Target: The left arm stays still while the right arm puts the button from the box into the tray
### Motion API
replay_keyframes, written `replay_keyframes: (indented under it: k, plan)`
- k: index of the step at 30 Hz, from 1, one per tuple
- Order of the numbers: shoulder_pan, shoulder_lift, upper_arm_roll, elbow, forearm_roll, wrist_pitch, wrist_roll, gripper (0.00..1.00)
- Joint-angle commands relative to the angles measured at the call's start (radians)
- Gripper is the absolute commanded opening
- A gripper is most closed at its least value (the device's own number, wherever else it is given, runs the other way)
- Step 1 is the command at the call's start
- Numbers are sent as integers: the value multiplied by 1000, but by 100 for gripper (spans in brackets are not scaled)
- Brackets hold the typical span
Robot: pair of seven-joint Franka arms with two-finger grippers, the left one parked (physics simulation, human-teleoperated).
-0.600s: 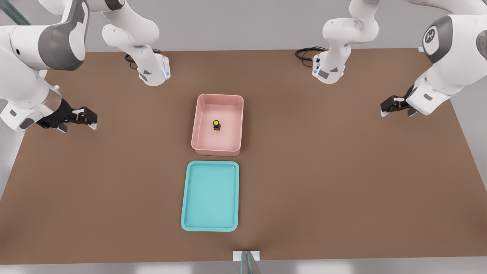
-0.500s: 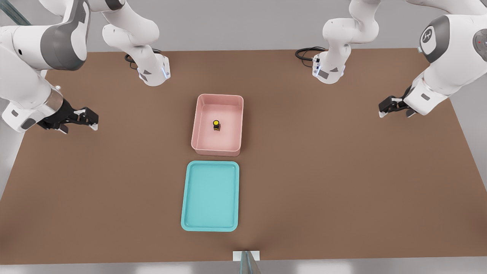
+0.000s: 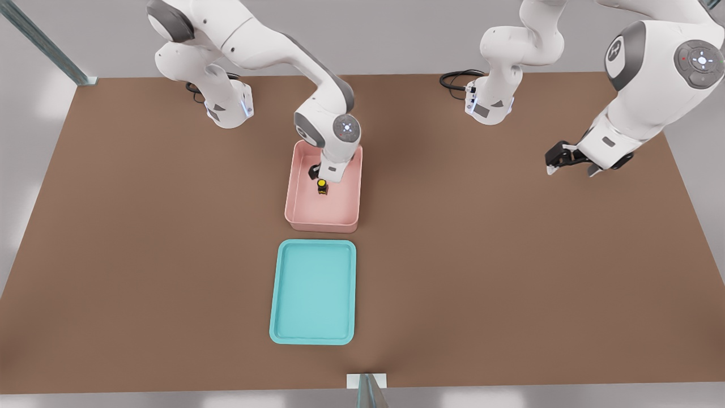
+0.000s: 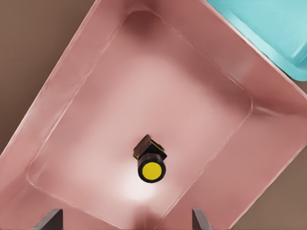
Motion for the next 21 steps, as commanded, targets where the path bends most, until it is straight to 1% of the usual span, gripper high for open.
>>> replay_keyframes:
  k: [1, 2, 3, 5, 6, 7, 10, 15, 19, 21]
  plan:
    - [-2, -21, -12, -97, -71, 421, 737, 100]
    - [1, -54, -16, -167, -83, 487, 732, 100]
    - [1, -71, -18, -189, -83, 487, 695, 100]
    - [-2, -79, -44, -223, -90, 490, 595, 100]
    - [4, -70, -44, -224, -90, 502, 594, 100]
    - [6, -60, -45, -273, -90, 591, 594, 100]
    - [4, -36, -45, -336, -114, 714, 592, 100]
    - [6, 10, -45, -341, -128, 752, 592, 100]
    - [-3, 15, -45, -373, -194, 775, 592, 100]
    - [-6, 7, -64, -388, -251, 780, 592, 100]
